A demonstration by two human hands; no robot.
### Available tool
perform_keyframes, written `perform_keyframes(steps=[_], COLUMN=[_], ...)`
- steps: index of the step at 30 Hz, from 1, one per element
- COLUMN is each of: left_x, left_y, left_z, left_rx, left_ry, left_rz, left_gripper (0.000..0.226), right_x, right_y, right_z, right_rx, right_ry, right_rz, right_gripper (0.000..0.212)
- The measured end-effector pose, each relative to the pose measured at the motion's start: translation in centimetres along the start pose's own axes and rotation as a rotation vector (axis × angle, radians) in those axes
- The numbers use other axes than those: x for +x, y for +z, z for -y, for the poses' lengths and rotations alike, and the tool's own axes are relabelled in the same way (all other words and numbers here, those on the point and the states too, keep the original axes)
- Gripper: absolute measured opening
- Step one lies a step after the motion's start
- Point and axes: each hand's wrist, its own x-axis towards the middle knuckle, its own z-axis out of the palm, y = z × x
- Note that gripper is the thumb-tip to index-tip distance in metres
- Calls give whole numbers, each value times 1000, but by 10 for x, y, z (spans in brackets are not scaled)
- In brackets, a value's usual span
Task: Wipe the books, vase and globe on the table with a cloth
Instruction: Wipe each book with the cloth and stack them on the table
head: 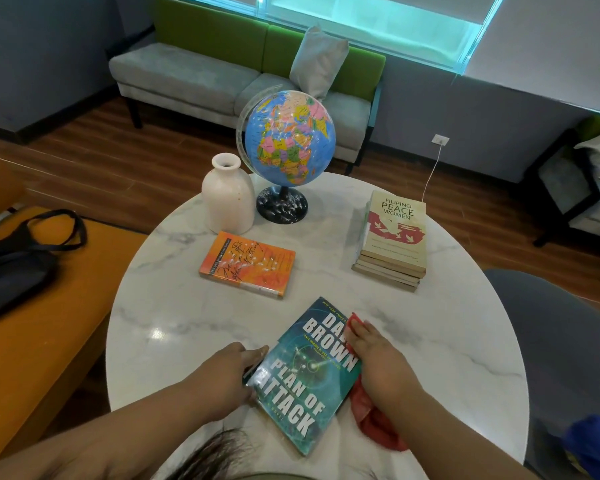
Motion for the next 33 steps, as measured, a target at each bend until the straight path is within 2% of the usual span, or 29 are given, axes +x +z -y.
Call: perform_keyframes(steps=[2,4,6,11,13,15,17,21,25,27,30,33], left_x=[0,1,1,1,1,1,2,2,2,2,2,3], left_y=[0,1,1,0,1,2,2,2,3,3,3,3], left_z=[1,2,2,0,1,3,4,4,6,5,6,5], left_rx=[1,19,25,18,26,26,23,11,18,19,5,1], left_ry=[-3,-13,-22,-14,-18,-26,-26,-26,-27,-23,-26,-22], left_rz=[0,-5,-5,1,2,0,0,2,-4,-3,-4,-9], left_gripper=[70,70,70,71,72,72,72,73,72,73,74,72], right_x=[0,-7,-8,19,24,23,28,33,25,27,34,27], right_y=[1,10,10,-1,-1,-3,-4,0,9,5,6,16], right_z=[15,25,23,16,30,40,37,37,45,37,35,45], right_rx=[-23,-26,-10,-51,-46,-63,-39,-33,-38,-33,-88,-100], right_ry=[-55,-188,-270,-100,-172,-295,-356,-272,-405,-345,-236,-306], right_rz=[35,156,208,120,142,257,292,209,330,290,189,326], right_gripper=[70,83,82,74,73,72,72,73,67,65,73,74])
